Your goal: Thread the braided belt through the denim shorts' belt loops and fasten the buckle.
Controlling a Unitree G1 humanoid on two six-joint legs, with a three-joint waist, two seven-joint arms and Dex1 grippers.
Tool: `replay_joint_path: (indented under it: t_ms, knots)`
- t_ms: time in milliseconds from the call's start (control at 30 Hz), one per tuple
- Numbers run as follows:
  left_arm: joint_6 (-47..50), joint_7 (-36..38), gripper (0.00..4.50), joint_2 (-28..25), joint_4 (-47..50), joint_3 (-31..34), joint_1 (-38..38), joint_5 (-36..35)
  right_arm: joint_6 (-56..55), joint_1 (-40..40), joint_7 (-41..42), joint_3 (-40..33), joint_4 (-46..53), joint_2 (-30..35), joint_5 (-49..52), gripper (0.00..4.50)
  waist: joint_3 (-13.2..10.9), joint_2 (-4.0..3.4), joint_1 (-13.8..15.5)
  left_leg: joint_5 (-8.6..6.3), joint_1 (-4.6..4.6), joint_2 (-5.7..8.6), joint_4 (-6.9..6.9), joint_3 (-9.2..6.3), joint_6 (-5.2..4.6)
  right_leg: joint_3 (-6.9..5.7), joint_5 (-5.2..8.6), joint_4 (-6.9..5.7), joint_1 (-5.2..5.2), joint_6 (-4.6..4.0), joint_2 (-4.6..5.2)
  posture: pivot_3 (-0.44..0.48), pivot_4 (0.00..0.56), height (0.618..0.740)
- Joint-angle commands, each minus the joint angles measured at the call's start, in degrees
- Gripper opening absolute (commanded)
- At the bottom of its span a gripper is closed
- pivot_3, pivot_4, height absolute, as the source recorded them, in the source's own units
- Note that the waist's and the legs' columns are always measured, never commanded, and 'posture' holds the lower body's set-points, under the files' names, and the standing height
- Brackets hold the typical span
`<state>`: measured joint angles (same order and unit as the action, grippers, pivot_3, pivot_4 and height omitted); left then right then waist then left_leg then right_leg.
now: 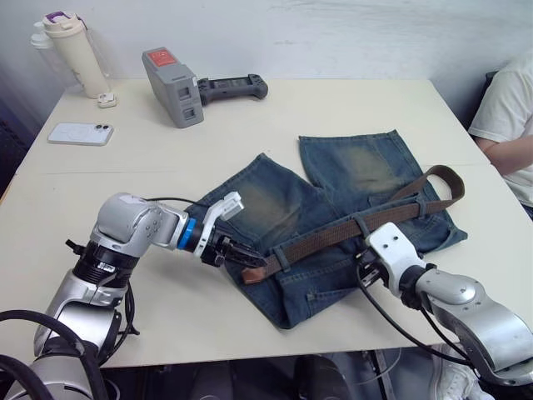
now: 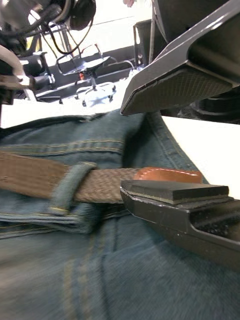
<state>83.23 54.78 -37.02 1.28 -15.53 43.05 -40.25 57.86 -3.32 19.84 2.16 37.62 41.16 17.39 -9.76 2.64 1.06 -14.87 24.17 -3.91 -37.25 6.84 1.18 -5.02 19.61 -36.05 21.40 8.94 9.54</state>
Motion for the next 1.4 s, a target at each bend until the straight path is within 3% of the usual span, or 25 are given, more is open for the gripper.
replay_joint_path:
  t_ms: [33,467,967,1400]
  knots:
    - [-0.1,0.0,2.34,-0.3,2.5,-0.2,0.2,-0.7,2.2,1.1,0.1,1.1,-1.0,-1.0,-0.2,0.00,0.0,0.00,0.1,0.00,0.00,0.00,0.00,0.00,0.00,0.00,0.00,0.01,-0.01,0.00,0.00,0.000,0.150,0.740]
    - [-1.8,-1.0,2.34,1.5,-4.2,0.5,4.2,1.4,3.2,0.1,0.6,1.4,-1.1,-2.0,-0.8,0.00,0.0,0.00,0.0,0.00,-0.01,0.00,0.00,0.00,0.00,-0.01,0.00,0.04,0.01,-0.01,0.00,0.000,0.150,0.740]
    - [-3.0,4.8,2.34,-2.4,0.4,-5.8,3.9,1.0,3.3,-0.3,0.8,1.4,-1.5,-2.2,-1.1,0.00,0.0,0.00,-0.3,0.00,-0.01,0.00,0.03,0.00,0.00,0.00,0.00,0.04,0.02,-0.01,0.00,0.000,0.150,0.740]
    - [-5.7,9.1,2.34,-1.7,-4.5,-9.3,7.1,2.9,3.8,-0.9,0.7,1.4,-1.6,-2.3,-1.2,0.00,0.0,0.00,-0.6,0.00,-0.01,0.00,0.02,0.01,0.00,0.00,0.01,0.05,0.02,-0.01,0.00,0.000,0.150,0.740]
